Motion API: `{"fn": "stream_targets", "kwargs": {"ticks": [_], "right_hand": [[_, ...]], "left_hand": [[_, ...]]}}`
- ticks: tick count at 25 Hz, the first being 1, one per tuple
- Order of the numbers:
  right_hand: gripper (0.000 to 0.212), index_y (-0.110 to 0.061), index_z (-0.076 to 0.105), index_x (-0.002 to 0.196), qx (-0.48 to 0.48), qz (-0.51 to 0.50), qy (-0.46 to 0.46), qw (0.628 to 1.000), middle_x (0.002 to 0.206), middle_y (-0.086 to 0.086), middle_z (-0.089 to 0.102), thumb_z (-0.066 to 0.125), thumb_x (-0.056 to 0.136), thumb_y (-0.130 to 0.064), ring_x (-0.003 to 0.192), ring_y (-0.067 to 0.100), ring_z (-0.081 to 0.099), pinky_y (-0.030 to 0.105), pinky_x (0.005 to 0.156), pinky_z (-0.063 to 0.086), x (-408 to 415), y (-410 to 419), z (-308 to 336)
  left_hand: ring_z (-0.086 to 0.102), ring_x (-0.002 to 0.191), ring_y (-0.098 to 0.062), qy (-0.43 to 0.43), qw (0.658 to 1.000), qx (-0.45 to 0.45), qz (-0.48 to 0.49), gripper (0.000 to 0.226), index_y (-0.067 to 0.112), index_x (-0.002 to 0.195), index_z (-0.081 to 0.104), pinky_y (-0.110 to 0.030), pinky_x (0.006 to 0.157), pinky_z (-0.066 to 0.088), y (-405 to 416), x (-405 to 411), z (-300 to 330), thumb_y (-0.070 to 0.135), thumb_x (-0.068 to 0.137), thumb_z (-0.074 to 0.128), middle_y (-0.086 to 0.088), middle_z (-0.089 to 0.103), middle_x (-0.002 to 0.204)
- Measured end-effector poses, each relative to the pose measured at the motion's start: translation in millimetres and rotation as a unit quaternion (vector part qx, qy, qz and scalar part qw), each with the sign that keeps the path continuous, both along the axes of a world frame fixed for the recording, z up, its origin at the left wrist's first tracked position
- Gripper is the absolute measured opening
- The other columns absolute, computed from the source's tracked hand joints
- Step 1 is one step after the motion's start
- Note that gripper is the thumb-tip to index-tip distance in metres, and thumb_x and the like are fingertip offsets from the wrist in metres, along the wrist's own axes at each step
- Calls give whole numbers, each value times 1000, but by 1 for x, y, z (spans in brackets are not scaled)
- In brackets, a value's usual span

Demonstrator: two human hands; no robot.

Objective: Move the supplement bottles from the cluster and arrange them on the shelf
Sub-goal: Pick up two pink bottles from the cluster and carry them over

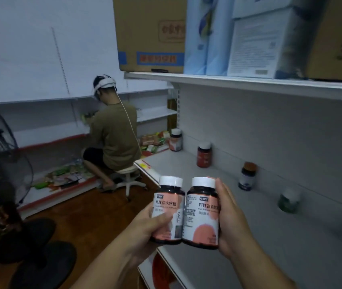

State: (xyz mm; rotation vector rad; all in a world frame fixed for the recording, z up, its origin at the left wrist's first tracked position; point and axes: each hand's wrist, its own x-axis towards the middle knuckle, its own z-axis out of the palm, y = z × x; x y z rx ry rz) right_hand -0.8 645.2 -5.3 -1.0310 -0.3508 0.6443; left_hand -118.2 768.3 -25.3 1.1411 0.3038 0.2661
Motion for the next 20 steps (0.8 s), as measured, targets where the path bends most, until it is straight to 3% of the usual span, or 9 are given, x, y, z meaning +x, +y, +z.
{"fn": "stream_targets", "kwargs": {"ticks": [2,5,8,12,16,20], "right_hand": [[28,-18,59,93,-7,24,-31,999,71,5,71,64,70,-34,61,18,67,31,55,56,26,56,7],[23,-18,57,101,-27,27,-54,998,84,12,70,66,80,-18,65,22,68,33,57,55,58,129,13],[18,-23,60,99,-60,-19,-70,996,91,14,71,65,83,-18,67,24,70,33,56,54,93,183,7],[18,-24,60,100,-113,-123,-93,982,91,7,72,65,83,-18,72,19,72,28,56,53,146,245,-13],[26,-21,55,101,-230,-269,-144,924,101,5,65,70,80,-18,83,13,64,17,57,51,207,304,-41],[39,-18,50,106,-383,-349,-164,839,101,0,59,74,76,-25,94,18,59,28,74,49,259,343,-54]], "left_hand": [[67,95,-34,11,1000,1,25,89,4,118,55,-40,73,59,54,24,8,24,40,91,-24,66,115],[70,92,-30,26,998,43,36,60,5,116,57,-35,70,59,131,51,17,16,59,74,-19,70,108],[72,84,-25,40,996,70,37,46,4,106,63,-28,64,59,190,92,14,13,61,68,-17,73,99],[71,86,-24,48,993,105,-15,43,6,106,64,-28,67,57,268,167,-3,11,65,77,-15,73,99],[66,97,-17,78,966,235,-76,45,15,114,58,-27,78,52,359,254,-21,13,73,76,-3,68,110],[62,102,-12,48,946,290,-136,37,17,114,59,-26,85,49,405,318,-41,1,81,66,7,67,107]]}}
